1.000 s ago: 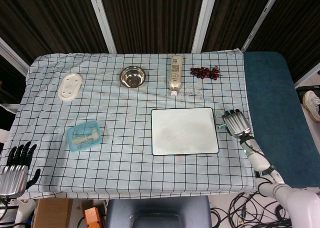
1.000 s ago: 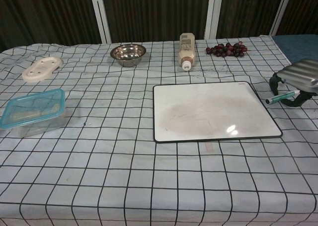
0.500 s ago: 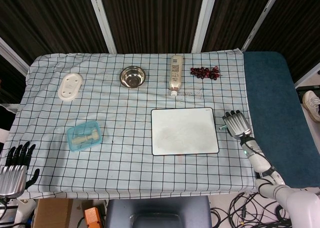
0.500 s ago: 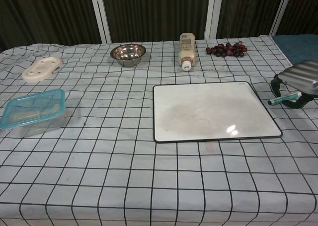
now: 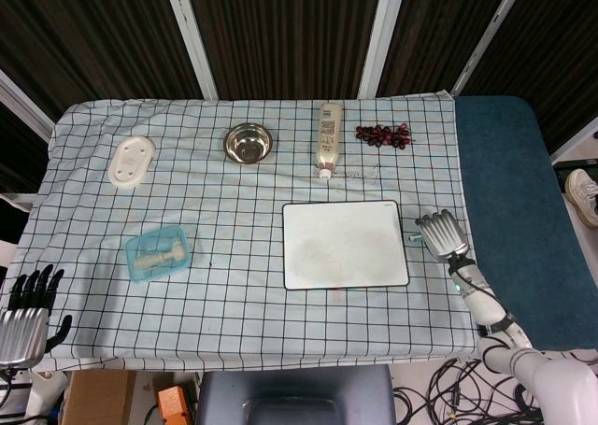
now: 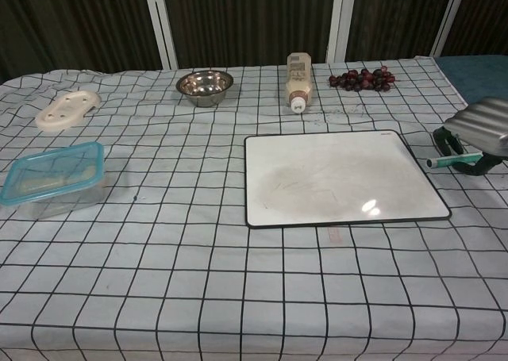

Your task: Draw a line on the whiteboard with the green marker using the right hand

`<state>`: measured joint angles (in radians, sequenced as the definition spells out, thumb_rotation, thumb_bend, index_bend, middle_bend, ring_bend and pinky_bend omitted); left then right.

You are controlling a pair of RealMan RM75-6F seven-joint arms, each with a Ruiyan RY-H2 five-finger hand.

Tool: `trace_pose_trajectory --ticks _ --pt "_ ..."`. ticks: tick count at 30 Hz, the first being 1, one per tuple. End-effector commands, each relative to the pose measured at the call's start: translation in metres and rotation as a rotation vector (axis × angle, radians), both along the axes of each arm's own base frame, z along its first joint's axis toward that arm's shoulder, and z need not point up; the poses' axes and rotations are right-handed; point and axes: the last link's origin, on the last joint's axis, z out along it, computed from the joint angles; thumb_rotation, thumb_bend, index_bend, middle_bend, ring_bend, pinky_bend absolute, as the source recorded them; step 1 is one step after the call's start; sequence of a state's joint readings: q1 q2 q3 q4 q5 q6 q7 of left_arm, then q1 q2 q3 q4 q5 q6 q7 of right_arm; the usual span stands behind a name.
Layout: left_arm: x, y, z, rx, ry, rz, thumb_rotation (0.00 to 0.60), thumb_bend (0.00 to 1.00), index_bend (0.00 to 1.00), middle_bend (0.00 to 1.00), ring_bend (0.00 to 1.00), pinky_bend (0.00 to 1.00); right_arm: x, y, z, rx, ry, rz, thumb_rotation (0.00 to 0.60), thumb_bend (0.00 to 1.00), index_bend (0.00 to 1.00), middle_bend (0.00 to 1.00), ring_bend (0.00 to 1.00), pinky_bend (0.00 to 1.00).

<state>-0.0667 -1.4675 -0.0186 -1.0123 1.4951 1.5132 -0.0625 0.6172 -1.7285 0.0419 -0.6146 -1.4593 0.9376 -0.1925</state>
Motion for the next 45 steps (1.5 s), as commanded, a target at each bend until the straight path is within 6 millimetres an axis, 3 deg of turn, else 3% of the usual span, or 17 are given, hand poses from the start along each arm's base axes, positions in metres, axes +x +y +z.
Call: trace_pose_trajectory --ticks 1,8,17,23,27,30,36,45 --pt "0.000 0.000 0.000 0.001 0.000 0.001 0.600 0.37 0.00 0.00 0.00 0.04 -0.001 0.001 -0.001 -0.003 0.008 0.000 0.600 0.35 0.80 0.55 0.54 0.56" --pt "-0.001 0.000 0.001 0.001 0.001 0.008 0.600 0.38 0.00 0.00 0.00 0.04 -0.003 0.003 -0.005 -0.003 0.009 -0.003 0.600 0.35 0.85 0.59 0.58 0.60" --pt "-0.002 0.000 0.003 0.008 -0.005 0.013 0.600 0.37 0.00 0.00 0.00 0.04 0.004 0.002 -0.001 -0.025 -0.046 0.043 0.600 0.35 1.00 0.72 0.72 0.72" --pt "-0.004 -0.002 0.005 0.017 -0.014 0.016 0.600 0.37 0.00 0.00 0.00 0.04 0.026 0.001 0.014 -0.075 -0.276 0.108 0.600 0.35 1.00 0.75 0.75 0.75" --pt "-0.005 0.000 0.004 0.017 -0.020 0.019 0.600 0.37 0.00 0.00 0.00 0.04 0.052 -0.003 0.019 -0.087 -0.533 0.110 0.600 0.35 1.00 0.75 0.76 0.76" --pt "-0.006 0.001 0.003 0.011 -0.018 0.021 0.600 0.37 0.00 0.00 0.00 0.04 0.071 -0.005 0.010 -0.069 -0.739 0.064 0.600 0.35 1.00 0.76 0.77 0.77" --pt "-0.006 0.003 0.003 0.015 -0.016 0.019 0.600 0.37 0.00 0.00 0.00 0.04 0.096 -0.012 -0.025 -0.036 -0.980 -0.031 0.600 0.35 1.00 0.76 0.77 0.78" --pt "-0.005 0.002 0.004 0.018 -0.016 0.017 0.600 0.37 0.00 0.00 0.00 0.04 0.109 -0.011 -0.056 0.011 -1.034 -0.052 0.600 0.35 1.00 0.76 0.78 0.79"
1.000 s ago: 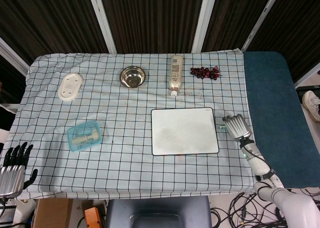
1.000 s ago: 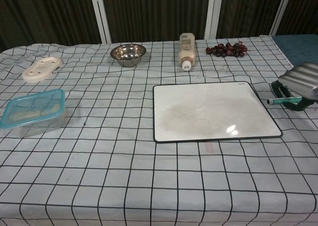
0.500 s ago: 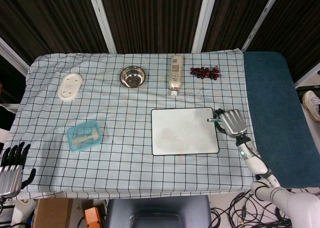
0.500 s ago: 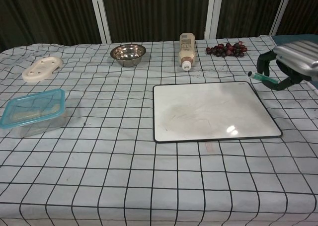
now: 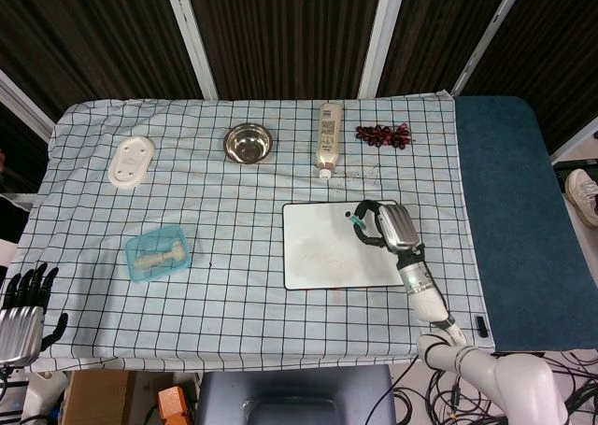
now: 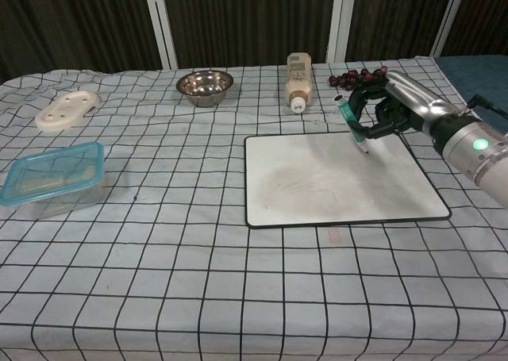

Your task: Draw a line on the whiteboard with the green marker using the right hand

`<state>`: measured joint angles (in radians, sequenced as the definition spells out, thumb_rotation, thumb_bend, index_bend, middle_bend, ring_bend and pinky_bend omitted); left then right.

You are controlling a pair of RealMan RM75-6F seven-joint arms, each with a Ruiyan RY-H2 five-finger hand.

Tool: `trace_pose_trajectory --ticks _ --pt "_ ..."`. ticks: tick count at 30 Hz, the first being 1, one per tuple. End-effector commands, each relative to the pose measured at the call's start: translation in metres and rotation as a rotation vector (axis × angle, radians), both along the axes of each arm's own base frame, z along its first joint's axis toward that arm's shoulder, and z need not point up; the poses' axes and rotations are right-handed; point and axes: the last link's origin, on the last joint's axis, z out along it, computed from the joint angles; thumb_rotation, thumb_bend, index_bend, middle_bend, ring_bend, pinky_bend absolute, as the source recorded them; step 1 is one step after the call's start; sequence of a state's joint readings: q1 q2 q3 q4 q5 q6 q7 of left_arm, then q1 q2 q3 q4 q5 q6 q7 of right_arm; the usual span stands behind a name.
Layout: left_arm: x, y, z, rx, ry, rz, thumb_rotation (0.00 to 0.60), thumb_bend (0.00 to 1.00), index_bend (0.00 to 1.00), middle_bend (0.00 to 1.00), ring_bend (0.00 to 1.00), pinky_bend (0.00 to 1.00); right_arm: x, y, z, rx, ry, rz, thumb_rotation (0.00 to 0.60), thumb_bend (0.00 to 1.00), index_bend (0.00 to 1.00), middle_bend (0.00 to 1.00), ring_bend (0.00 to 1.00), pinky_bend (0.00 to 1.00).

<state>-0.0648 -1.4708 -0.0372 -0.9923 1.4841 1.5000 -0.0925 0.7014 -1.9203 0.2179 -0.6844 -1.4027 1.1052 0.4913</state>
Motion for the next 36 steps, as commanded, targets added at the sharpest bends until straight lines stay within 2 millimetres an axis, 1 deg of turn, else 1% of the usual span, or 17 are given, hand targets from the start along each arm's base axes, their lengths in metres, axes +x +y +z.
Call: trace_pose_trajectory --ticks 1,8,15,21,36 --pt "0.000 0.000 0.000 0.001 -0.001 0.000 0.600 0.38 0.00 0.00 0.00 0.04 0.005 0.001 -0.006 0.007 0.003 0.022 0.600 0.35 1.00 0.76 0.79 0.79" --pt "0.000 0.000 0.001 -0.001 0.000 -0.002 0.600 0.37 0.00 0.00 0.00 0.04 0.007 0.003 -0.009 0.009 0.016 0.040 0.600 0.35 1.00 0.76 0.79 0.79" --pt "0.000 0.000 0.001 0.000 0.000 -0.001 0.600 0.37 0.00 0.00 0.00 0.04 0.003 0.003 -0.012 0.019 0.035 0.035 0.600 0.35 1.00 0.76 0.79 0.79" --pt "0.000 0.001 0.000 -0.002 0.001 0.002 0.600 0.37 0.00 0.00 0.00 0.04 0.000 0.002 -0.011 0.014 0.049 0.034 0.600 0.35 1.00 0.76 0.79 0.79" --pt "-0.001 0.001 -0.002 -0.010 0.003 0.009 0.600 0.37 0.00 0.00 0.00 0.04 -0.024 0.002 -0.001 0.001 0.092 0.001 0.600 0.35 1.00 0.77 0.79 0.80"
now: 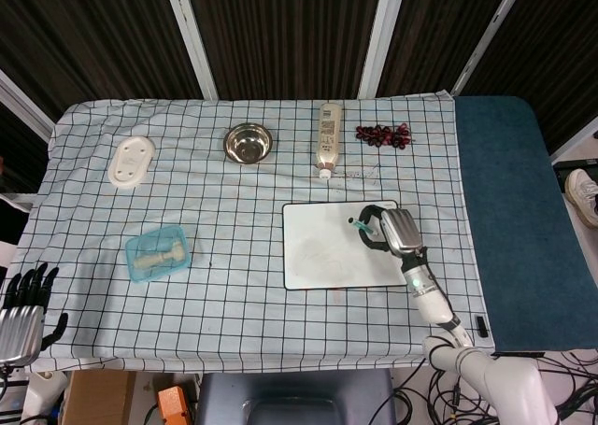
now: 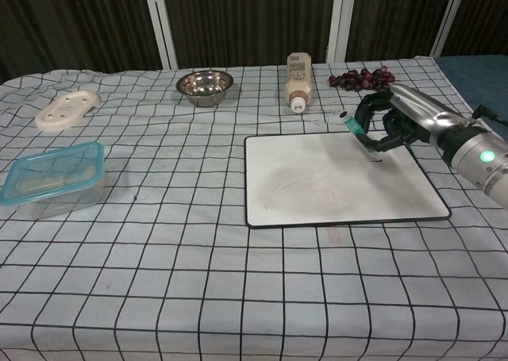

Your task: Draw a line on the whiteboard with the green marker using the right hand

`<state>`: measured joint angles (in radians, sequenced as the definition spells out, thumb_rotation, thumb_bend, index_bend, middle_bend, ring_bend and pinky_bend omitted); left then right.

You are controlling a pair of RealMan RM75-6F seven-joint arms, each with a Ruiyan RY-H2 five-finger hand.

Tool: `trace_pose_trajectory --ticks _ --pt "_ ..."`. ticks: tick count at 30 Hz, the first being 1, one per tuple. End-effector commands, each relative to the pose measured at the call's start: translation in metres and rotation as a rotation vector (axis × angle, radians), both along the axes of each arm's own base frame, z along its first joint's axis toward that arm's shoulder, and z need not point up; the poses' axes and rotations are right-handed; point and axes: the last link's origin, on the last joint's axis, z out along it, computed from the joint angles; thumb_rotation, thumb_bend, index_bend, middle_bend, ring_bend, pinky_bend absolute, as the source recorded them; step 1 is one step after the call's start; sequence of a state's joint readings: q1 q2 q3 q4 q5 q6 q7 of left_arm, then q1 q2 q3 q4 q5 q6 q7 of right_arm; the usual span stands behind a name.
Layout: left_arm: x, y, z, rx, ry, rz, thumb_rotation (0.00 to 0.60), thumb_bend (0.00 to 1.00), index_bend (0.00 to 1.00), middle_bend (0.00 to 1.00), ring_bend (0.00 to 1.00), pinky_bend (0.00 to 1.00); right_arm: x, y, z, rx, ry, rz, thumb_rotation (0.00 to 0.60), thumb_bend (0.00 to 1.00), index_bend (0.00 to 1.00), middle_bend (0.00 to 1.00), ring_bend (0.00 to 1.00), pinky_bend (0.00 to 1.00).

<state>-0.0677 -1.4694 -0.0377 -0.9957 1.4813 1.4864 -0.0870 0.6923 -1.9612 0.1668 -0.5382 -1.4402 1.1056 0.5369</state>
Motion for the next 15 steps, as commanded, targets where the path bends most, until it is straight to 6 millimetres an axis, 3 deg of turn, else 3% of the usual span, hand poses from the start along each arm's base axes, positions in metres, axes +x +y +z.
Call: trace_pose_trajectory --ticks 1,15 --pt "0.000 0.000 -0.001 -0.003 0.001 0.002 0.600 0.37 0.00 0.00 0.00 0.04 -0.005 0.000 0.003 -0.004 0.004 -0.009 0.600 0.35 1.00 0.77 0.79 0.80" --pt "-0.001 0.001 -0.001 -0.005 0.001 0.004 0.600 0.37 0.00 0.00 0.00 0.04 -0.020 0.004 0.014 -0.019 0.002 -0.018 0.600 0.35 1.00 0.77 0.79 0.80"
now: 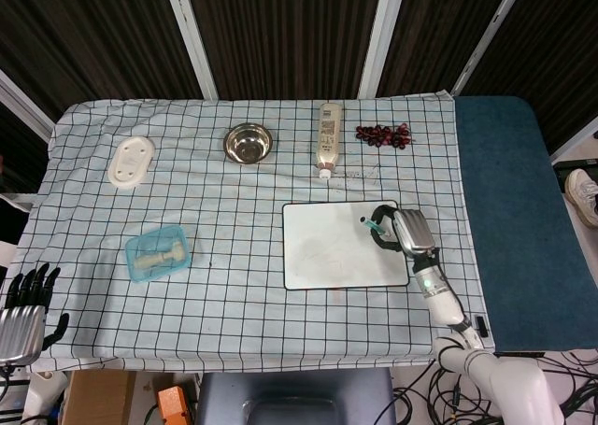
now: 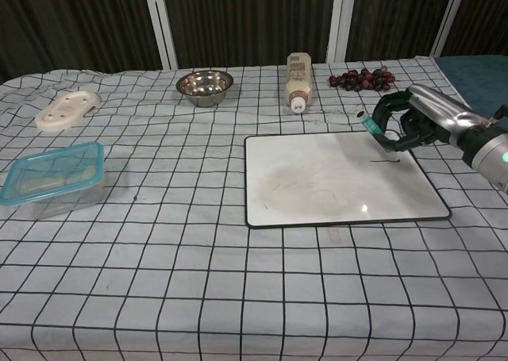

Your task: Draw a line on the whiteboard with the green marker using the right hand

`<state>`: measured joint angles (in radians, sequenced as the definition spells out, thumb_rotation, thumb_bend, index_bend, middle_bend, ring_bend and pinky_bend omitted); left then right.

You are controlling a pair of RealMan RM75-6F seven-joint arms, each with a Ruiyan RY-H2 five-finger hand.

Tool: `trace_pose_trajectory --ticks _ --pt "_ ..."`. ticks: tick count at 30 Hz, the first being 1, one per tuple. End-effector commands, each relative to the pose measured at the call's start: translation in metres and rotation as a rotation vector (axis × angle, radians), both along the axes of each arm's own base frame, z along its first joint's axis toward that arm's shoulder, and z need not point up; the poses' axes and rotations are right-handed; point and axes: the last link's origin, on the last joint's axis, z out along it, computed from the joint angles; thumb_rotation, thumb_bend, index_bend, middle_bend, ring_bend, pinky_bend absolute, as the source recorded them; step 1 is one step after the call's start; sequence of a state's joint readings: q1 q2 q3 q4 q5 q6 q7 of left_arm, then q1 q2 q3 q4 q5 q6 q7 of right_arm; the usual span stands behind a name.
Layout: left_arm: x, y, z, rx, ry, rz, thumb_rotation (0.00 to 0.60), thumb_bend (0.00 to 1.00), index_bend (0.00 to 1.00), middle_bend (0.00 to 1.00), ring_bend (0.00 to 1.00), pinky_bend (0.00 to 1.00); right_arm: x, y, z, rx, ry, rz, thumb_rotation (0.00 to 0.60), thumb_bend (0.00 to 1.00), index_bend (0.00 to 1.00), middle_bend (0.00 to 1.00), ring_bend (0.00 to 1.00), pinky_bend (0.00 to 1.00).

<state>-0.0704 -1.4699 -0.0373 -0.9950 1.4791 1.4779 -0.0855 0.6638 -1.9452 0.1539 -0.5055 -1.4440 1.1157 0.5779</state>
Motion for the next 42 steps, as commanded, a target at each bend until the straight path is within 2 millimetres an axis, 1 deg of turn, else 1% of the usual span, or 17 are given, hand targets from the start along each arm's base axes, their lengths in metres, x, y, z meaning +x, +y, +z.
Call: trace_pose_trajectory --ticks 1,5,8,12,16,19,22,42 --pt "0.000 0.000 0.000 0.002 -0.001 -0.001 0.600 0.37 0.00 0.00 0.00 0.04 0.000 0.002 0.003 -0.005 -0.007 0.015 0.600 0.35 1.00 0.77 0.79 0.80" --pt "0.001 -0.001 0.002 0.008 -0.003 -0.005 0.600 0.37 0.00 0.00 0.00 0.04 0.008 0.006 0.009 -0.030 -0.025 0.075 0.600 0.35 1.00 0.77 0.79 0.80" --pt "0.001 -0.001 0.003 0.014 -0.006 -0.007 0.600 0.37 0.00 0.00 0.00 0.04 0.019 0.008 0.009 -0.034 -0.042 0.118 0.600 0.35 1.00 0.77 0.79 0.80" --pt "0.001 -0.001 0.004 0.016 -0.007 -0.007 0.600 0.37 0.00 0.00 0.00 0.04 0.034 0.011 0.000 -0.009 -0.045 0.147 0.600 0.35 1.00 0.77 0.79 0.81" --pt "0.000 -0.001 0.004 0.016 -0.007 -0.006 0.600 0.37 0.00 0.00 0.00 0.04 0.040 0.012 -0.011 0.013 -0.026 0.148 0.600 0.35 1.00 0.77 0.79 0.81" --pt "0.000 -0.002 0.004 0.015 -0.006 -0.005 0.600 0.37 0.00 0.00 0.00 0.04 0.041 0.012 -0.020 0.024 -0.002 0.136 0.600 0.35 1.00 0.77 0.79 0.81" --pt "0.000 -0.002 0.004 0.015 -0.007 -0.005 0.600 0.38 0.00 0.00 0.00 0.04 0.038 0.011 -0.024 0.029 0.008 0.123 0.600 0.35 1.00 0.77 0.79 0.81" --pt "-0.002 -0.001 0.004 0.009 -0.007 0.000 0.600 0.37 0.00 0.00 0.00 0.04 0.026 0.012 -0.023 0.028 0.024 0.111 0.600 0.35 1.00 0.77 0.79 0.81"
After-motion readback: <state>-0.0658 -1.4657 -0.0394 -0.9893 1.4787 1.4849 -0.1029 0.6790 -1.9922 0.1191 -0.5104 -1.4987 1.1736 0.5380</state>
